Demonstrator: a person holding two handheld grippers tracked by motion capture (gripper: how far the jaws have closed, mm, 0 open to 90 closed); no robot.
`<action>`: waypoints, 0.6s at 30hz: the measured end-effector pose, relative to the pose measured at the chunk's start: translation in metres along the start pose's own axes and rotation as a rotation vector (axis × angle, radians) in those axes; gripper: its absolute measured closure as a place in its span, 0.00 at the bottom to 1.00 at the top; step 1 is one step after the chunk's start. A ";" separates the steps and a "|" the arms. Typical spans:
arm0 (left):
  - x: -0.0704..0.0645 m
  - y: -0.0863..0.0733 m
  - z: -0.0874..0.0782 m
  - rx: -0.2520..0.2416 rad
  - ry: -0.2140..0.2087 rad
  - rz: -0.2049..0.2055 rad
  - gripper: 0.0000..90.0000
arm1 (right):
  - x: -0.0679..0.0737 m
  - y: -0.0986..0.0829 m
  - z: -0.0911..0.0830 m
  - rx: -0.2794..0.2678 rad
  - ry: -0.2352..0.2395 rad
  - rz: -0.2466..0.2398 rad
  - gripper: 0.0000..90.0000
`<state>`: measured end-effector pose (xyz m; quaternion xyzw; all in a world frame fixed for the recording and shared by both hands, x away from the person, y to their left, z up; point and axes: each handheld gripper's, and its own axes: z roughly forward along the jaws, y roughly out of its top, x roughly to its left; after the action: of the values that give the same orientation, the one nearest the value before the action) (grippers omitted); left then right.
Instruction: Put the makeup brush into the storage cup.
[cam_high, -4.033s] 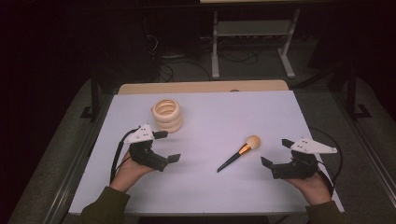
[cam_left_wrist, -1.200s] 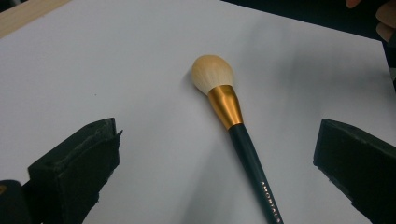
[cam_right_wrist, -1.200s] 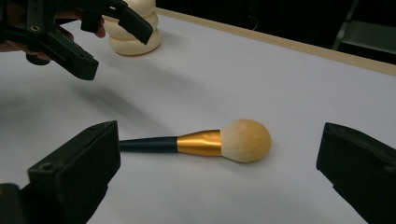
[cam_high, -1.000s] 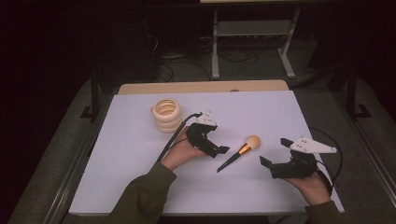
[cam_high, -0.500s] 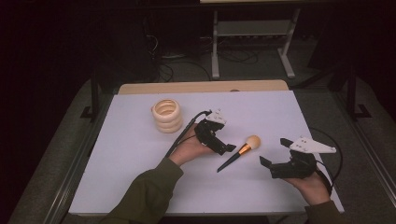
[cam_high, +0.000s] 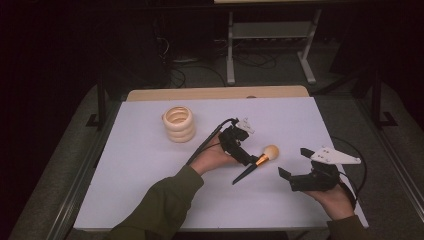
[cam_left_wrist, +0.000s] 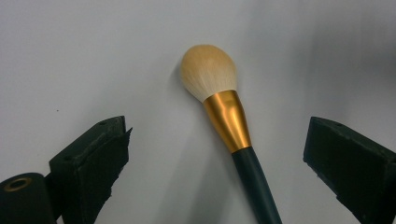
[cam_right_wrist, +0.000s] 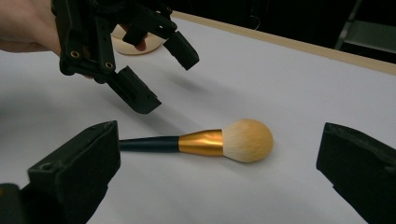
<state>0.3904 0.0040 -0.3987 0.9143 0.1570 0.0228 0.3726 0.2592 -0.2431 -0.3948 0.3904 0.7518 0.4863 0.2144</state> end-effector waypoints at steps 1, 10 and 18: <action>0.000 0.001 0.001 0.005 -0.001 0.005 0.08 | 0.000 0.000 0.000 0.000 0.001 0.000 0.00; 0.000 0.005 0.012 0.057 -0.012 -0.001 0.17 | 0.000 0.000 0.000 -0.001 -0.001 -0.001 0.00; 0.000 0.011 0.020 0.103 -0.018 0.003 0.24 | 0.000 0.000 0.001 0.001 0.000 0.002 0.00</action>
<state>0.3967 -0.0169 -0.4054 0.9328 0.1532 0.0072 0.3262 0.2595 -0.2430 -0.3955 0.3912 0.7516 0.4862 0.2138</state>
